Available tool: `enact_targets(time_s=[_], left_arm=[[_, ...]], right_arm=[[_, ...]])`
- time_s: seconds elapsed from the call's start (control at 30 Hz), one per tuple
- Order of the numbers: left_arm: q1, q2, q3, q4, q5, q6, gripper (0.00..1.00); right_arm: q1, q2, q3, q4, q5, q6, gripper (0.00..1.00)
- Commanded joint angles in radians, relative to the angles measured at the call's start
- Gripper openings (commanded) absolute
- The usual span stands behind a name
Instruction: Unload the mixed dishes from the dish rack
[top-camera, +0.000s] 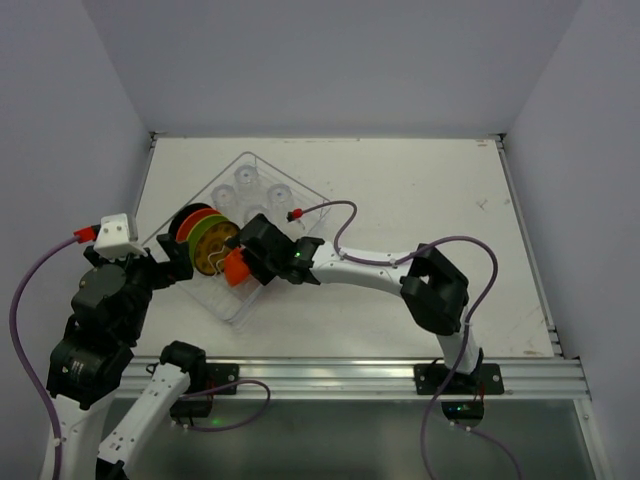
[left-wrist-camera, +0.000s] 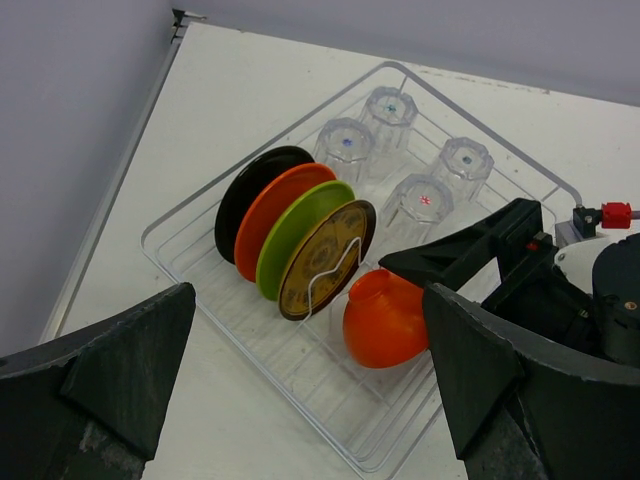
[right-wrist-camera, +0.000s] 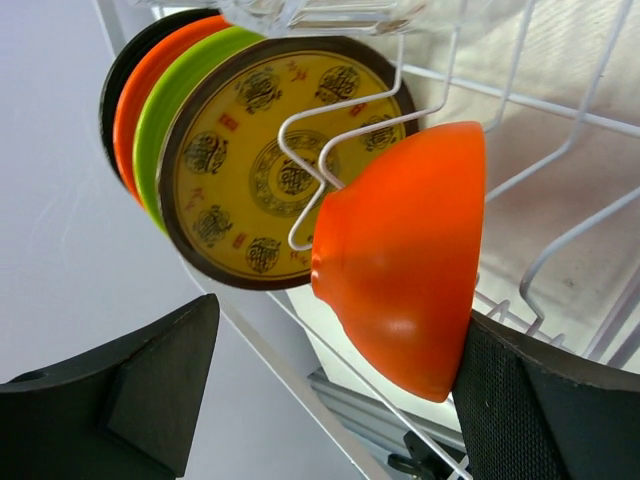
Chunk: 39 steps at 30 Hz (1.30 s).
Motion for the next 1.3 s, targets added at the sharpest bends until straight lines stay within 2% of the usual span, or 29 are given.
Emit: enact_targets(time_s=[0.0,0.17,0.27,0.57,0.77,0.97,1.1,1.27], left_arm=[[-0.003,-0.007,0.011,-0.007,0.02,0.032,1.0],[-0.005,-0.007,0.011,-0.007,0.02,0.032,1.0],[-0.005,-0.007,0.014,-0.011,0.02,0.03,1.0],[-0.005,-0.002,0.025,-0.022,0.02,0.03,1.0],[-0.005,-0.007,0.034,-0.028,0.017,0.032,1.0],[-0.005,-0.005,0.031,-0.027,0.018,0.032,1.0],[-0.005,-0.002,0.031,-0.025,0.021,0.032,1.0],[-0.003,-0.004,0.029,-0.025,0.029,0.027,1.0]], right_arm=[[-0.003,-0.058,-0.065,0.156,0.002,-0.079,0.9],[-0.005,-0.092,-0.171,0.346,-0.016,-0.125,0.86],[-0.006,-0.097,-0.2,0.391,-0.027,-0.142,0.82],[-0.014,-0.095,-0.251,0.472,-0.053,-0.144,0.7],[-0.014,-0.097,-0.283,0.527,-0.064,-0.168,0.68],[-0.02,-0.098,-0.326,0.616,-0.088,-0.184,0.61],[-0.02,-0.101,-0.341,0.647,-0.091,-0.194,0.51],[-0.023,-0.109,-0.361,0.675,-0.091,-0.207,0.51]])
